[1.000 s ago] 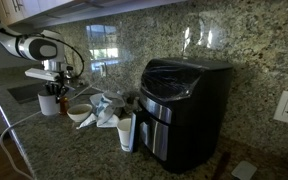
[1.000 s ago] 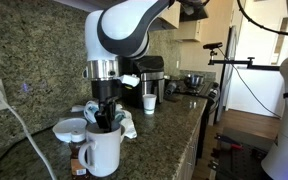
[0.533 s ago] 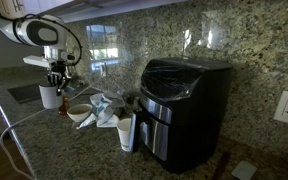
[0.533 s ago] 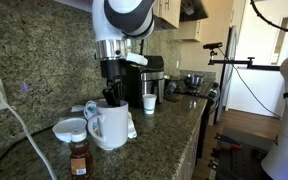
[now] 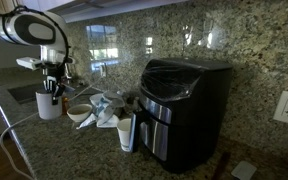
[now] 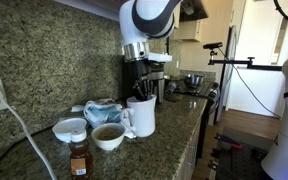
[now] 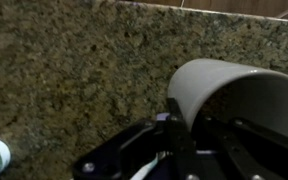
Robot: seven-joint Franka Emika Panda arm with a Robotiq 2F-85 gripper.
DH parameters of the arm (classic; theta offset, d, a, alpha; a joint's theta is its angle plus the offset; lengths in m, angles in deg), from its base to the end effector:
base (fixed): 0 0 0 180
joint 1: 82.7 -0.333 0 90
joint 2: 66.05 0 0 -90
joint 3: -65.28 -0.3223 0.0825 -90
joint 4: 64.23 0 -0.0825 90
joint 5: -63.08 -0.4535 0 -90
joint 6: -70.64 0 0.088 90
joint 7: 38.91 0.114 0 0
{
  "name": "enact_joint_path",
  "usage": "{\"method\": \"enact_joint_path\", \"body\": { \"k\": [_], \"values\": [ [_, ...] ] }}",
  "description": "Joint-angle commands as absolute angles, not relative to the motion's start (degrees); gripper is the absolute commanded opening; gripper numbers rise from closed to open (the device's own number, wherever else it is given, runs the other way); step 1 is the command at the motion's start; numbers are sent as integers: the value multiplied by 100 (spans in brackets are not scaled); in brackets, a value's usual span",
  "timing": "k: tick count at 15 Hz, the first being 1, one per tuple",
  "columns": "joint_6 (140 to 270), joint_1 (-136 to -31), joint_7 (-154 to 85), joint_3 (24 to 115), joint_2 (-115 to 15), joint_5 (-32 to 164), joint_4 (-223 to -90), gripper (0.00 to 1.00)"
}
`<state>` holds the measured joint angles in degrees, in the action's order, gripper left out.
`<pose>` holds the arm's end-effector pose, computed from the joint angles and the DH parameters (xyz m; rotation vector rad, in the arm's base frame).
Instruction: Move the cup to the right on the counter
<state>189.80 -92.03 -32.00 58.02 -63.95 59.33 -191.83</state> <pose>0.5372 0.1640 0.2980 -3.1005 -0.2051 0.2989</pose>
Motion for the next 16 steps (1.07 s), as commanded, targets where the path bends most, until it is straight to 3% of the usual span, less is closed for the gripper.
{"method": "enact_joint_path", "body": {
  "k": [1,16],
  "values": [
    [19430,-8945,-2671,5996,-7044,6171,-20129,3],
    [19937,-8777,-2313,6070,-6711,6426,-20321,3]
  ]
}}
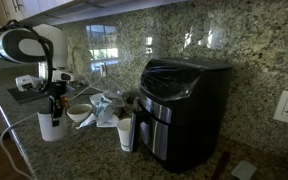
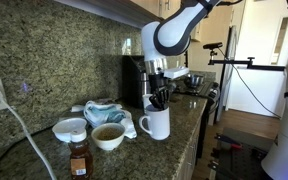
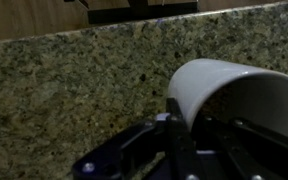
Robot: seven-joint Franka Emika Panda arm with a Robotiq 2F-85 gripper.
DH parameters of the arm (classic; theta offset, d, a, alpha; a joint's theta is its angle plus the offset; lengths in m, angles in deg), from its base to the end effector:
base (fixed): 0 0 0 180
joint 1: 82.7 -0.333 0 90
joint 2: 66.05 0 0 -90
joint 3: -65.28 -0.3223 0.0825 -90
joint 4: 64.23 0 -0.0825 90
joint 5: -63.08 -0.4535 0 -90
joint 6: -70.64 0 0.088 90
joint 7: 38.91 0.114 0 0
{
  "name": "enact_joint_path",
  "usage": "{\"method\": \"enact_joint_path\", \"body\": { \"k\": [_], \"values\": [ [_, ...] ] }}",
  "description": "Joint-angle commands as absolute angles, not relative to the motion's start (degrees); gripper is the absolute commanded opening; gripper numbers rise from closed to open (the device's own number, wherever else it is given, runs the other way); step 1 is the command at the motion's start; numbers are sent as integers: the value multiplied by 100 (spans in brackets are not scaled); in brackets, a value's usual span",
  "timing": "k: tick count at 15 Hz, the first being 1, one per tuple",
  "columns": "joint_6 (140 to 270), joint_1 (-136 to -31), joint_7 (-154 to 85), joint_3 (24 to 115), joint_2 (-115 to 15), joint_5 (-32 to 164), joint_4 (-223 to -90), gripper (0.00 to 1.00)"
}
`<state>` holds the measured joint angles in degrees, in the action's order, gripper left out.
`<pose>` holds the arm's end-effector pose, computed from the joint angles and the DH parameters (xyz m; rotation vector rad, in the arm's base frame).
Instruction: Move the cup to the right on the counter
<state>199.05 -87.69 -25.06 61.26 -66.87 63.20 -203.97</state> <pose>0.4976 0.0787 0.2407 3.0877 -0.1284 -0.2779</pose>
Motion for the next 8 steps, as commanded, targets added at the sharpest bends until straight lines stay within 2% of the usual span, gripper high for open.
{"method": "enact_joint_path", "body": {
  "k": [1,5,6,8],
  "values": [
    [19940,-8784,-2309,6063,-6694,6426,-20313,3],
    [19927,-8765,-2507,6078,-6635,6319,-20373,3],
    [19930,-8766,-2508,6078,-6611,6320,-20370,11],
    [19930,-8768,-2509,6081,-6547,6320,-20371,11]
  ]
}}
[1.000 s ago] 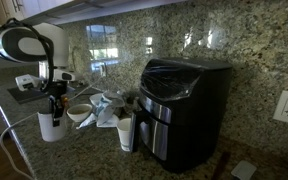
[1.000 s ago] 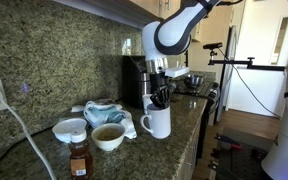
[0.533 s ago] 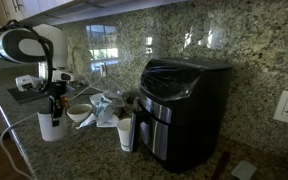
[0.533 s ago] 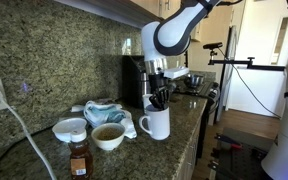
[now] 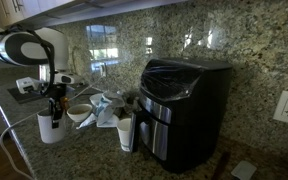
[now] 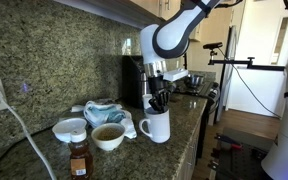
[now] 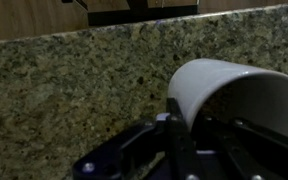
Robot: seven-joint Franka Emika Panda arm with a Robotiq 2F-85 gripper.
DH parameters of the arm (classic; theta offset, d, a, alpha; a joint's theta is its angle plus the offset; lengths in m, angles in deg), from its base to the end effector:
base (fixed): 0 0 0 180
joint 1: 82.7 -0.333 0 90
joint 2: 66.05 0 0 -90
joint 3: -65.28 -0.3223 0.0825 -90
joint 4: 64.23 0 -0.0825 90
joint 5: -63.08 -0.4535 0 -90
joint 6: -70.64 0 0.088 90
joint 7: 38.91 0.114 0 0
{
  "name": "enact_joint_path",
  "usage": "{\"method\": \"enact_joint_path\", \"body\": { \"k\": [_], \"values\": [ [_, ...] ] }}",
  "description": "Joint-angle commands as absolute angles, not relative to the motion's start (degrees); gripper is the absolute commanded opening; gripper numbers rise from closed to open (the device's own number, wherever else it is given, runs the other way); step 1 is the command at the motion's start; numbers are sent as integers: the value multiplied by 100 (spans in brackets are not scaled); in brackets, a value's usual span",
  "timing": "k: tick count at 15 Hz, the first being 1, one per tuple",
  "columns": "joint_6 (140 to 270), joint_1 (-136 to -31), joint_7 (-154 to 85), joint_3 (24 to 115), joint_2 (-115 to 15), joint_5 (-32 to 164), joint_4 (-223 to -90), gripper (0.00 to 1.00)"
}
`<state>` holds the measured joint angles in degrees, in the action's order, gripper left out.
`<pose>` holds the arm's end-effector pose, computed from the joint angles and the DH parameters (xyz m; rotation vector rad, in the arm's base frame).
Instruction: Move the cup to the right on the counter
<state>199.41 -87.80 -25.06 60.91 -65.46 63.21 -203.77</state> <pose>0.4968 0.0829 0.2302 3.0840 -0.1154 -0.3003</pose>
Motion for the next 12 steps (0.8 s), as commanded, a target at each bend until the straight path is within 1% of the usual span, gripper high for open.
{"method": "enact_joint_path", "body": {
  "k": [1,8,9,12],
  "values": [
    [19930,-8768,-2509,6082,-6525,6320,-20370,11],
    [19930,-8768,-2509,6083,-6511,6320,-20370,11],
    [19930,-8768,-2509,6083,-6511,6320,-20370,3],
    [19866,-8694,-2386,6166,-6592,6454,-20229,3]
  ]
}}
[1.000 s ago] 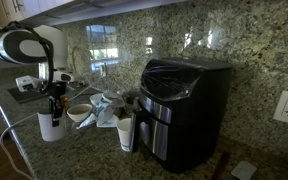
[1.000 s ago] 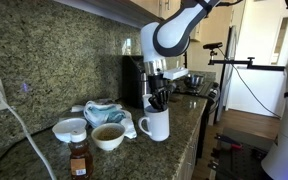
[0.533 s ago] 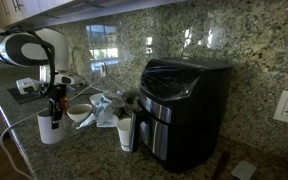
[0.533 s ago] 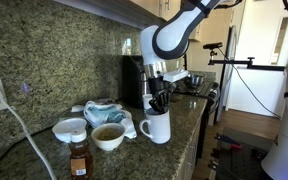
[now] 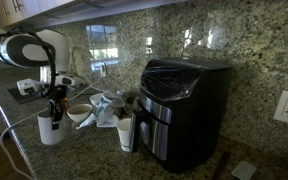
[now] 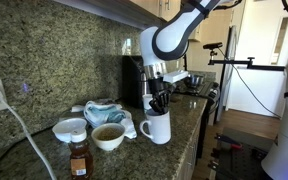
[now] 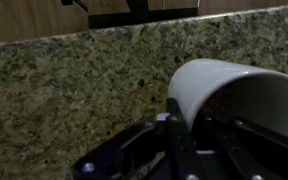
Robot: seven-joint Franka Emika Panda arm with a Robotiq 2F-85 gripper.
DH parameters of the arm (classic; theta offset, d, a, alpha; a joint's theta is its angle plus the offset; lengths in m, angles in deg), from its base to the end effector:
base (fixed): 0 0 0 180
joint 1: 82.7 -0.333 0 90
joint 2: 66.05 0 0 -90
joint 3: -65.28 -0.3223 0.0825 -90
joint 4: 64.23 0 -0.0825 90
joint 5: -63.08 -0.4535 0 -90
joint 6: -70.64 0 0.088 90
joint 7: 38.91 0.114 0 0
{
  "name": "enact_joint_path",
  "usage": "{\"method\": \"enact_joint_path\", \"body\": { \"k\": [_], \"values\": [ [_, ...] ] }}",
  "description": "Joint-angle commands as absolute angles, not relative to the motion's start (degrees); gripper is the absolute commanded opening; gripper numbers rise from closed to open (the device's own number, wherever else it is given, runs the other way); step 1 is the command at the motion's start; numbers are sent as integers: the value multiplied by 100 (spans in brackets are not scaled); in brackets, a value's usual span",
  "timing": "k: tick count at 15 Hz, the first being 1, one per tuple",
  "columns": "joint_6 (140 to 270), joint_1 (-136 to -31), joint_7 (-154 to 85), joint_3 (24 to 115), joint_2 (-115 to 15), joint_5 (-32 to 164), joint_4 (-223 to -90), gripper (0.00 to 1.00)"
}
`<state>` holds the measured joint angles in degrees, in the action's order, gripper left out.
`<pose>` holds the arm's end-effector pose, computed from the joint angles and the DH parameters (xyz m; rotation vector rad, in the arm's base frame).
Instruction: Move the cup to the right on the counter
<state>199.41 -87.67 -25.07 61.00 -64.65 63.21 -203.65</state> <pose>0.4965 0.0810 0.2239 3.0810 -0.1207 -0.3188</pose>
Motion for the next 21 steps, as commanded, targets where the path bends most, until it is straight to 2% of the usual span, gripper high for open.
{"method": "enact_joint_path", "body": {
  "k": [1,14,21],
  "values": [
    [19853,-8666,-2359,6206,-6618,6473,-20191,3],
    [20253,-7713,-1174,7242,-6650,7134,-19619,3],
    [20406,-7370,-310,7584,-6560,7550,-19736,3]
  ]
}}
